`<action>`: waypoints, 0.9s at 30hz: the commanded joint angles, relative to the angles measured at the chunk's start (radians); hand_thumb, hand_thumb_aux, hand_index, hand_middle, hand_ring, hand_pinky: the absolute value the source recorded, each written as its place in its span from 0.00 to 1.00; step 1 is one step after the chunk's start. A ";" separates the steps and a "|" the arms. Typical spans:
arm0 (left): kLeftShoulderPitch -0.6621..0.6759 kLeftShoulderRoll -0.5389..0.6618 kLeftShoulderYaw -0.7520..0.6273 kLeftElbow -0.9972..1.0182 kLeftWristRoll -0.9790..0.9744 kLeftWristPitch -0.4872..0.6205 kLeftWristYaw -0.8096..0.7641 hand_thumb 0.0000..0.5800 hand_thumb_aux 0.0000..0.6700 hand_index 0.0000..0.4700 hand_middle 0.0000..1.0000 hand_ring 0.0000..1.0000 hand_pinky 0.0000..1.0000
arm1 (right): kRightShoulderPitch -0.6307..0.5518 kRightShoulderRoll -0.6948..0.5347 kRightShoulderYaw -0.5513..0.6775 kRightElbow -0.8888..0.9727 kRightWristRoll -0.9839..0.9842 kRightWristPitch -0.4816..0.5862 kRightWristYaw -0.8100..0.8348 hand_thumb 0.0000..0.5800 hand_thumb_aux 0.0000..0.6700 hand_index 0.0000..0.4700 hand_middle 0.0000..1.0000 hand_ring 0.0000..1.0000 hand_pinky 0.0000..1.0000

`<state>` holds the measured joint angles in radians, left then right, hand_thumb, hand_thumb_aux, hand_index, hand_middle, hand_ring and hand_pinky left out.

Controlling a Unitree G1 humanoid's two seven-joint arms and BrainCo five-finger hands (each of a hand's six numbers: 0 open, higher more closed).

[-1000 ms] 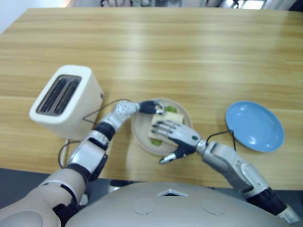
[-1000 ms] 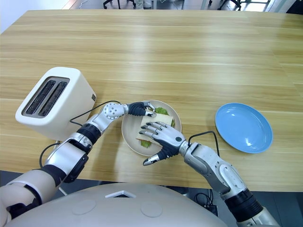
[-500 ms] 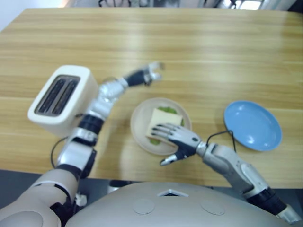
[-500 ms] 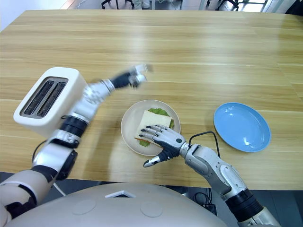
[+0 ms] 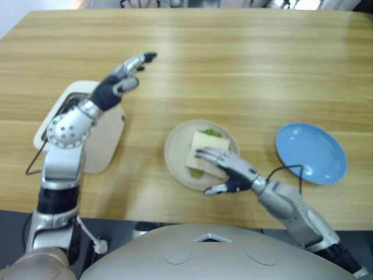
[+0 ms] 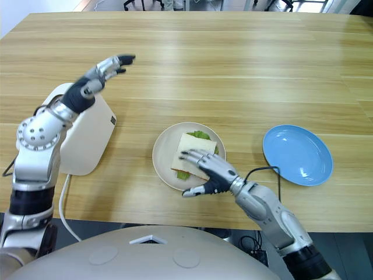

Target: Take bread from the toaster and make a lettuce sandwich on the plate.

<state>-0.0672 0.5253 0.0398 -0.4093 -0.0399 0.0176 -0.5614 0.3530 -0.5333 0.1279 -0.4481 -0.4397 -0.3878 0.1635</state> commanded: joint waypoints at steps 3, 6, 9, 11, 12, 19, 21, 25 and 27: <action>0.112 0.132 -0.009 -0.064 -0.033 0.009 -0.146 0.24 0.13 0.12 0.00 0.00 0.00 | 0.113 -0.111 -0.239 -0.149 0.086 0.106 0.140 0.00 0.00 0.00 0.00 0.00 0.00; 0.211 0.217 -0.007 -0.115 -0.071 0.002 -0.239 0.97 0.84 0.82 0.86 0.86 0.86 | 0.237 -0.213 -0.299 -0.144 0.091 0.110 0.251 0.00 0.00 0.00 0.00 0.00 0.00; 0.275 0.264 -0.020 -0.123 -0.058 -0.004 -0.278 1.00 1.00 0.98 1.00 1.00 1.00 | 0.335 -0.262 -0.349 -0.146 0.133 0.103 0.327 0.94 0.76 0.74 0.71 0.71 0.71; 0.307 0.292 -0.056 -0.119 -0.028 -0.012 -0.312 1.00 1.00 0.98 1.00 1.00 1.00 | 0.393 -0.283 -0.367 -0.156 0.155 0.117 0.389 1.00 1.00 0.98 1.00 1.00 1.00; 0.326 0.312 -0.086 -0.119 -0.008 -0.016 -0.336 1.00 1.00 0.98 1.00 1.00 1.00 | 0.424 -0.296 -0.366 -0.158 0.166 0.126 0.423 1.00 1.00 0.98 1.00 1.00 1.00; 0.323 0.348 -0.244 -0.071 0.123 -0.023 -0.381 1.00 1.00 0.98 1.00 1.00 1.00 | 0.431 -0.329 -0.280 -0.135 0.111 0.179 0.536 1.00 1.00 0.98 1.00 1.00 1.00; 0.291 0.334 -0.300 -0.031 0.179 -0.032 -0.380 1.00 1.00 0.98 1.00 1.00 1.00 | 0.390 -0.320 -0.234 -0.119 0.076 0.188 0.539 1.00 1.00 0.98 1.00 1.00 1.00; 0.205 0.268 -0.422 0.066 0.281 -0.053 -0.367 1.00 1.00 0.98 1.00 1.00 1.00 | 0.303 -0.292 -0.105 -0.064 -0.008 0.196 0.544 1.00 1.00 0.98 1.00 1.00 1.00; 0.164 0.225 -0.483 0.131 0.334 -0.068 -0.357 1.00 1.00 0.98 1.00 1.00 1.00 | 0.255 -0.274 -0.040 -0.019 -0.046 0.192 0.541 1.00 1.00 0.98 1.00 1.00 1.00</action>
<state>0.1192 0.7734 -0.3932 -0.3371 0.2373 -0.0387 -0.9288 0.6297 -0.8188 0.0373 -0.5060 -0.4444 -0.2015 0.6980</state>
